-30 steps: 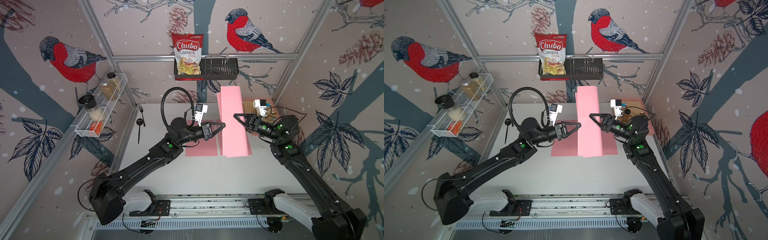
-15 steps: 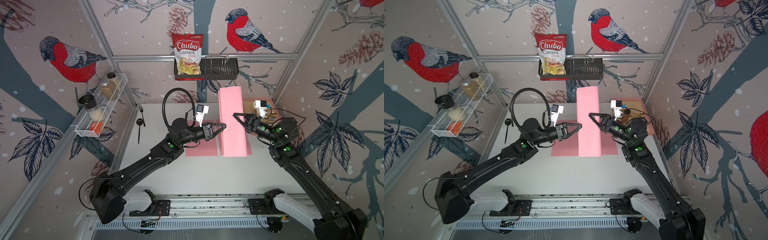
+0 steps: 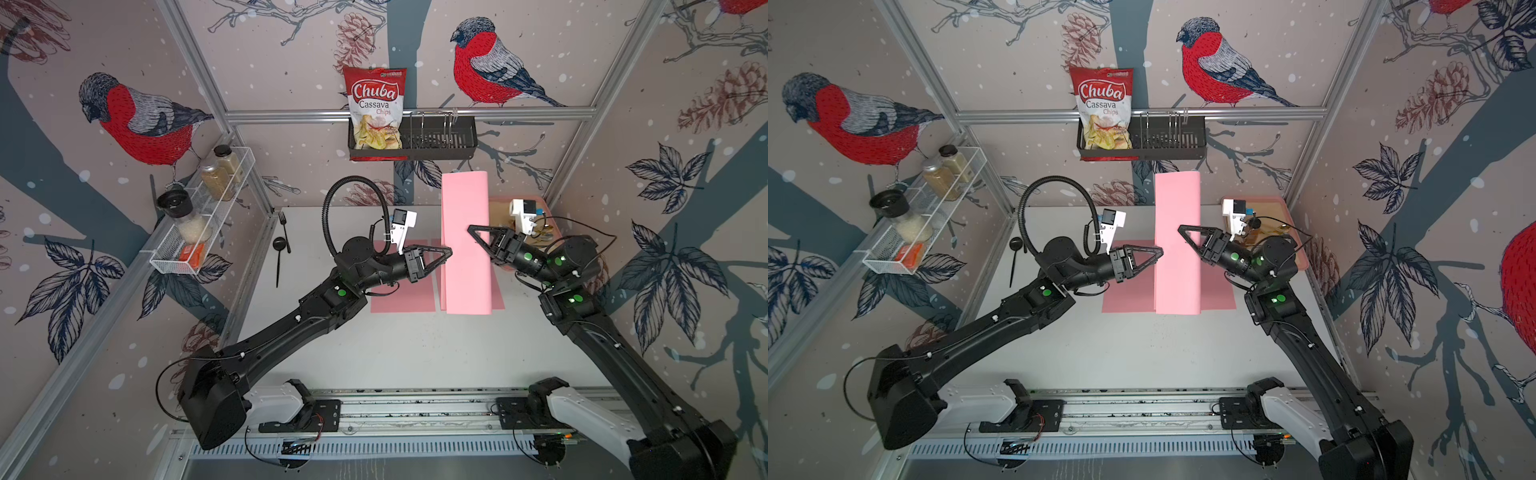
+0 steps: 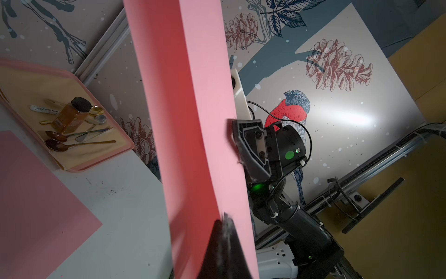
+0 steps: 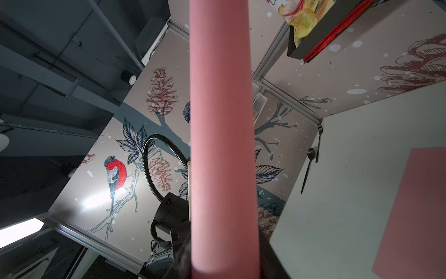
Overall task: Fold the rectangular paper in half along the long edge
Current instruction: Fold the paper.
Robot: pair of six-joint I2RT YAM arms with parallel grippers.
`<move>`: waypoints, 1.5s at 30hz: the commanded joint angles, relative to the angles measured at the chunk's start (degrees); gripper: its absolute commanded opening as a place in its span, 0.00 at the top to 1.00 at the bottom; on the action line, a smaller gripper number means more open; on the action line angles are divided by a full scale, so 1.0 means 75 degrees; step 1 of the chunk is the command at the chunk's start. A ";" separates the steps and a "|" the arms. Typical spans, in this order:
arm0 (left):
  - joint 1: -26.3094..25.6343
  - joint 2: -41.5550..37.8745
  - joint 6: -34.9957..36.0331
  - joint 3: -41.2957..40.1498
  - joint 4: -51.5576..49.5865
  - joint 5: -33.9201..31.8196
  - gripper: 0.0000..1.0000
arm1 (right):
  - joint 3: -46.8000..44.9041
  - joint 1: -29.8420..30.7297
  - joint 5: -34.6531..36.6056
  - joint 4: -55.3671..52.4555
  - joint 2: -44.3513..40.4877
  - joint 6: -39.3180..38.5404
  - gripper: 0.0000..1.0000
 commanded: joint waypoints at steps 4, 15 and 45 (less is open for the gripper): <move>-0.0023 -0.0064 0.0108 0.0041 0.0168 0.0049 1.00 | 0.0096 -0.0023 0.0014 0.0041 -0.0062 -0.0105 0.67; -0.0024 -0.0032 0.0134 0.0063 0.0138 0.0038 1.00 | 0.0142 -0.0072 -0.0167 -0.0040 -0.0038 -0.0141 0.68; -0.0017 -0.0097 0.0179 0.0089 0.0082 -0.0023 1.00 | 0.0284 -0.0118 -0.0396 -0.0075 -0.0027 -0.0153 0.70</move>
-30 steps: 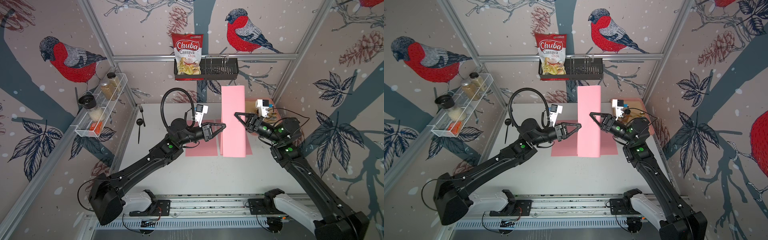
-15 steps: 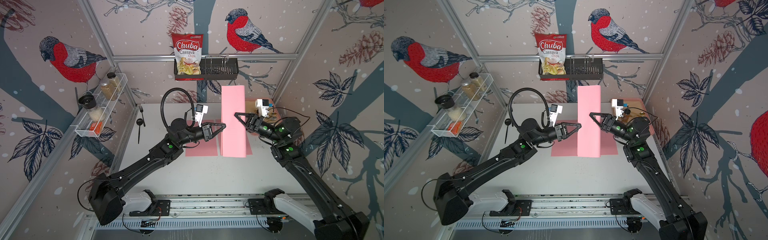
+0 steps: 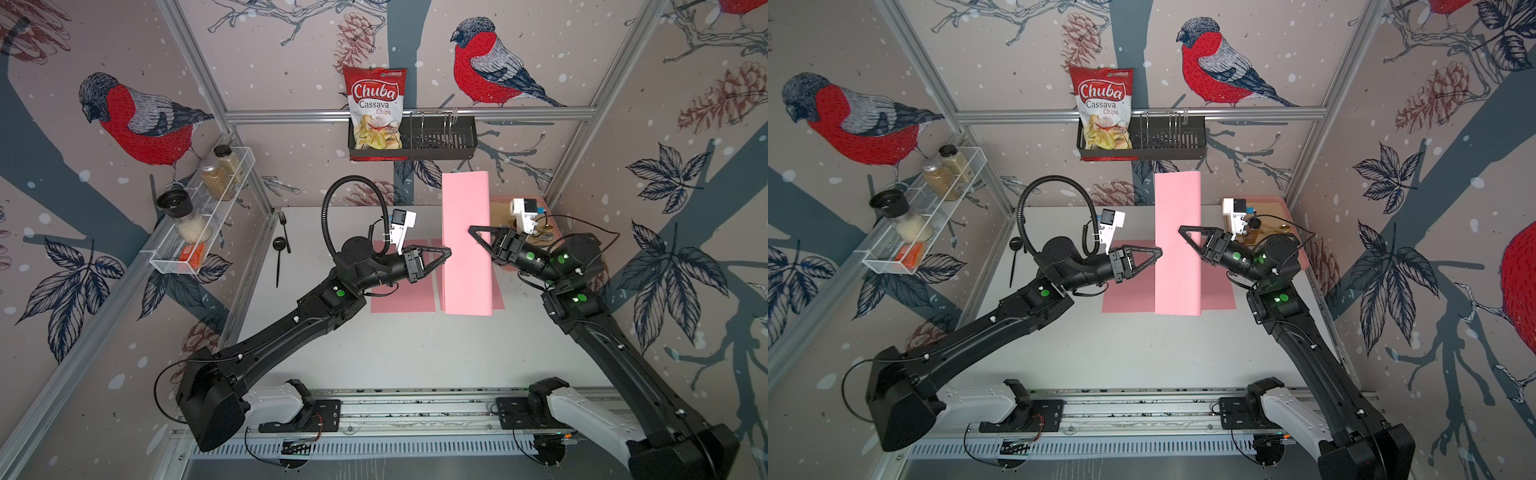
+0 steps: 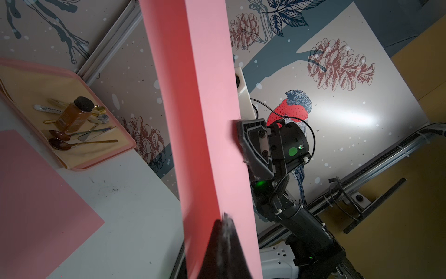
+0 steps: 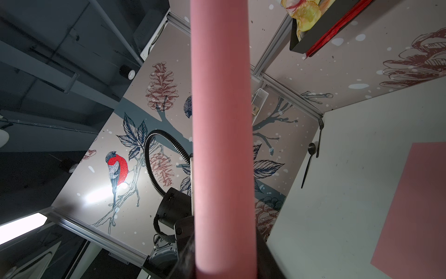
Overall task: Fold the rectangular paper in half along the long edge
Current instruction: Fold the paper.
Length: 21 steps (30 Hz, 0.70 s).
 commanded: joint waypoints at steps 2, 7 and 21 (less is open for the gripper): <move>-0.0024 -0.0020 0.0149 0.0067 0.0262 0.0014 1.00 | 0.0079 -0.0003 -0.0105 0.0266 -0.0001 -0.0109 0.70; -0.0024 -0.0012 0.0148 0.0078 0.0256 0.0022 1.00 | 0.0068 -0.0003 -0.0112 0.0240 -0.0007 -0.0126 0.69; -0.0023 -0.0050 0.0161 0.0051 0.0215 -0.0008 0.99 | 0.0054 -0.0026 -0.0119 0.0275 -0.0036 -0.0107 0.73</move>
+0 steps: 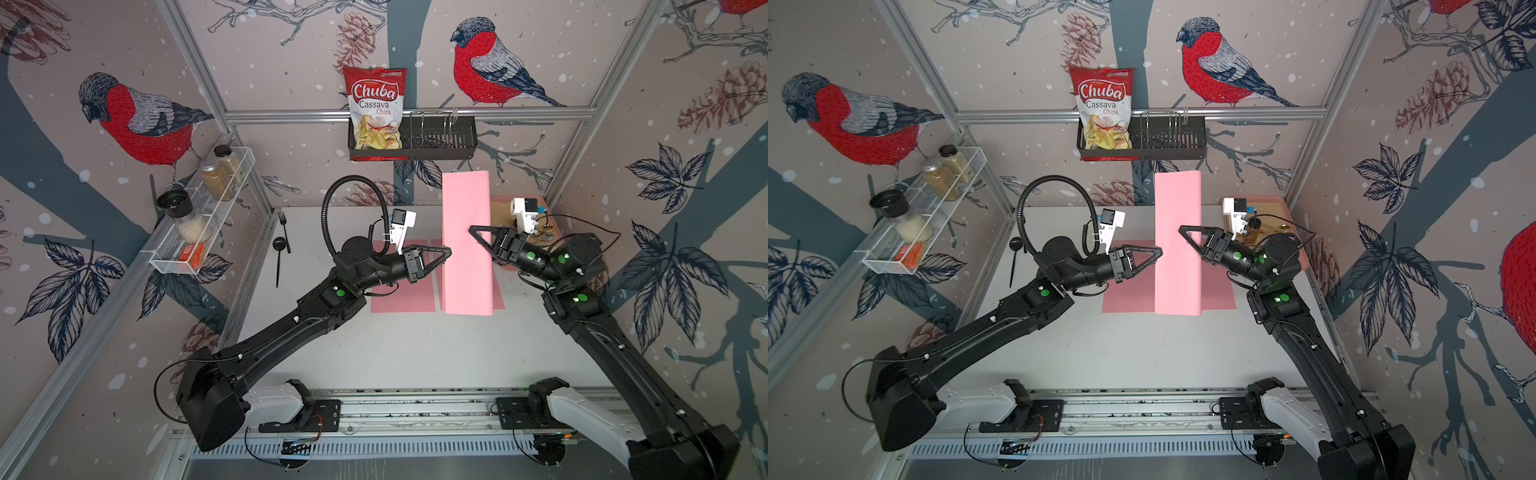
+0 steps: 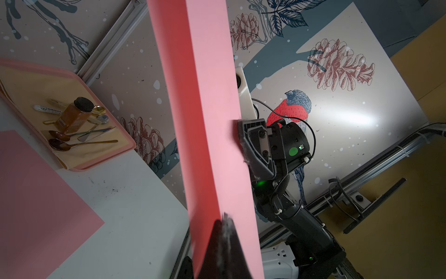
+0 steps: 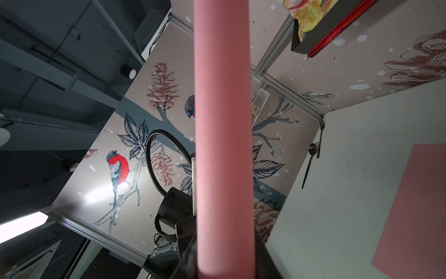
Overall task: Fold the rectangular paper in half along the long edge
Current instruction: Fold the paper.
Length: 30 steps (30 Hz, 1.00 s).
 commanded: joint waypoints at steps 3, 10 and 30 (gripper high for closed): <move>-0.0022 -0.0065 0.0158 0.0053 0.0215 0.0000 0.95 | 0.0029 -0.0008 -0.0092 0.0272 -0.0030 -0.0115 0.73; -0.0020 -0.0103 0.0203 0.0097 0.0156 -0.0067 0.77 | 0.0055 -0.0018 -0.0201 0.0272 -0.0054 -0.0122 0.73; -0.0012 -0.0670 0.0842 0.0169 -0.0399 -0.0581 0.57 | -0.0533 -0.0192 -0.0894 0.2519 -0.0065 0.1488 0.73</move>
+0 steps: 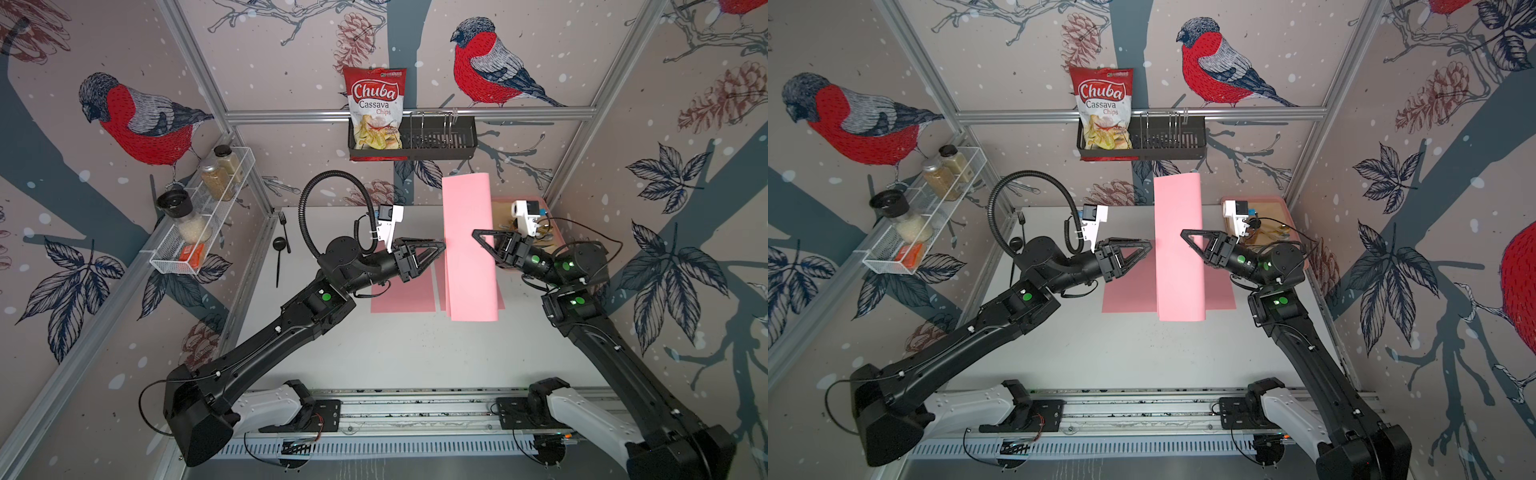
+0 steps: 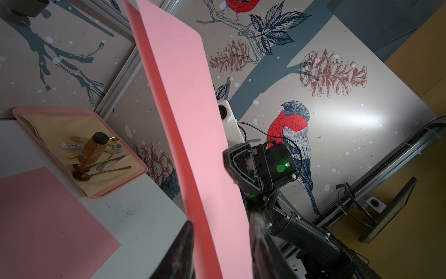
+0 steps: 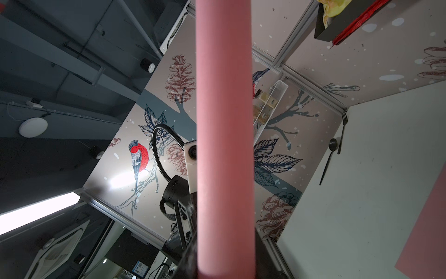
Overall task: Fold the rectangular paper in half along the long edge
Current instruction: Fold the paper.
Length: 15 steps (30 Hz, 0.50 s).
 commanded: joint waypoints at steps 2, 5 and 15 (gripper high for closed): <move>-0.0012 0.0044 0.0026 -0.0058 0.0267 0.0036 0.57 | -0.0011 0.0002 -0.0221 0.1020 -0.0001 0.0445 0.73; -0.0006 0.0030 0.0010 -0.0108 0.0321 0.0021 0.56 | -0.0026 0.0009 -0.0252 0.1145 -0.0015 0.0546 0.73; -0.0012 0.0140 -0.0265 -0.0229 0.0835 0.0190 0.55 | -0.0187 0.0035 -0.0174 0.1288 0.0032 0.0582 0.73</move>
